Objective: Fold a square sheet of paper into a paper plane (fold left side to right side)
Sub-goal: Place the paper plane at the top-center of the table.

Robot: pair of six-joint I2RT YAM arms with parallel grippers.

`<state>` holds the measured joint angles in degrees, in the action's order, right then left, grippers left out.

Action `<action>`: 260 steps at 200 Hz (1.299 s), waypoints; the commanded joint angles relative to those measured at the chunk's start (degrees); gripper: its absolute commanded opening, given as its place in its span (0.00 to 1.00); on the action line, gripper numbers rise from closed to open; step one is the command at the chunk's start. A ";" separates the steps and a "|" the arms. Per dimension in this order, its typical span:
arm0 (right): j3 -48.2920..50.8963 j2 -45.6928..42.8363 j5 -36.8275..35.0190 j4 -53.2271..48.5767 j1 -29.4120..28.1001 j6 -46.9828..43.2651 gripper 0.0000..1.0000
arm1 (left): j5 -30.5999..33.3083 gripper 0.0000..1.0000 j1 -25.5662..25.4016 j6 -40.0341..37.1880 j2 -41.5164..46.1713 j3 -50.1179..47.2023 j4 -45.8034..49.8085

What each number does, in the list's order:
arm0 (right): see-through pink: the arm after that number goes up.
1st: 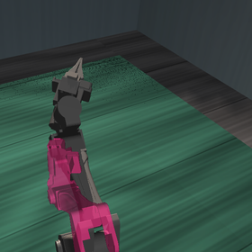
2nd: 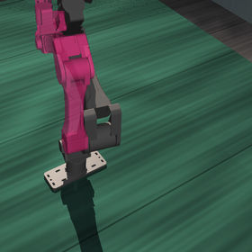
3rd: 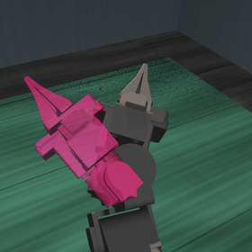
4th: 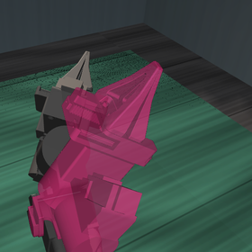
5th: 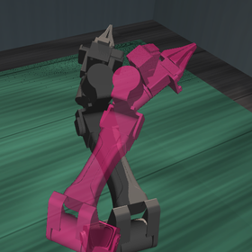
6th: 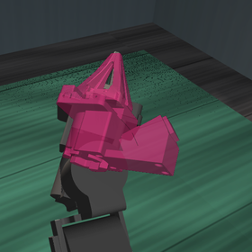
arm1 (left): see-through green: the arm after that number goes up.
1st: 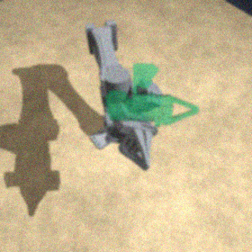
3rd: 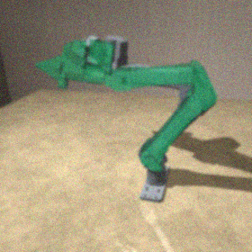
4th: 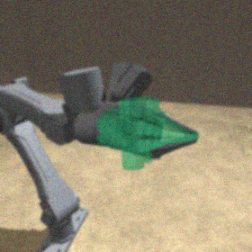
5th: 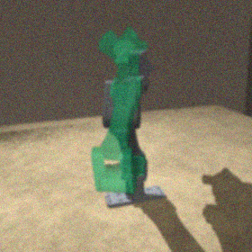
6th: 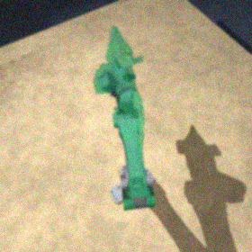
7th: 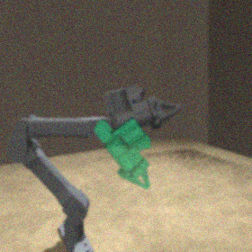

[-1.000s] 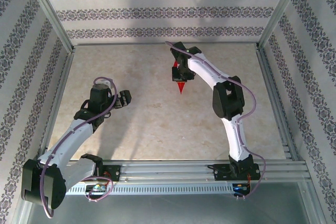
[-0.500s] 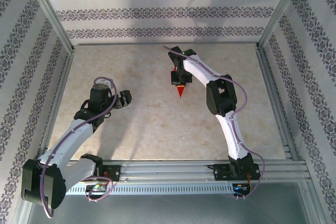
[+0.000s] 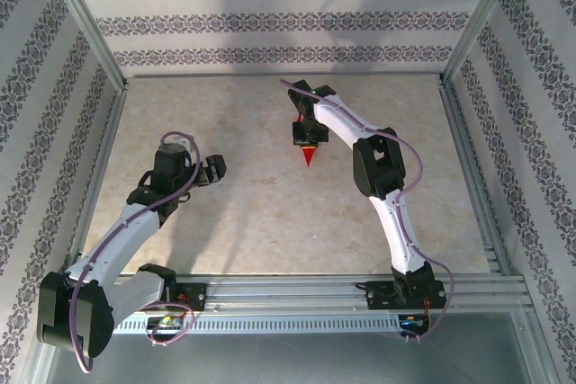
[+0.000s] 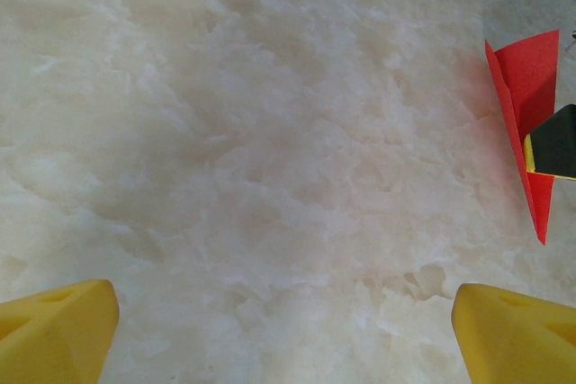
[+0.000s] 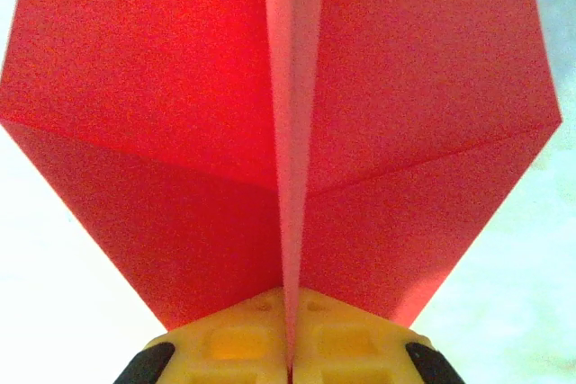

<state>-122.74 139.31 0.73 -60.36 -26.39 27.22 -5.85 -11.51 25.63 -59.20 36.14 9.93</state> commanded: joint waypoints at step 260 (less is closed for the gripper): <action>8.50 -3.64 -2.20 5.15 -0.22 1.34 0.43 | -1.27 0.99 0.79 0.65 -0.66 2.03 1.32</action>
<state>-115.68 137.10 -0.16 -53.93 -26.39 28.53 -7.03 -11.51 25.91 -59.96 36.16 9.93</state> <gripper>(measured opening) 0.426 0.990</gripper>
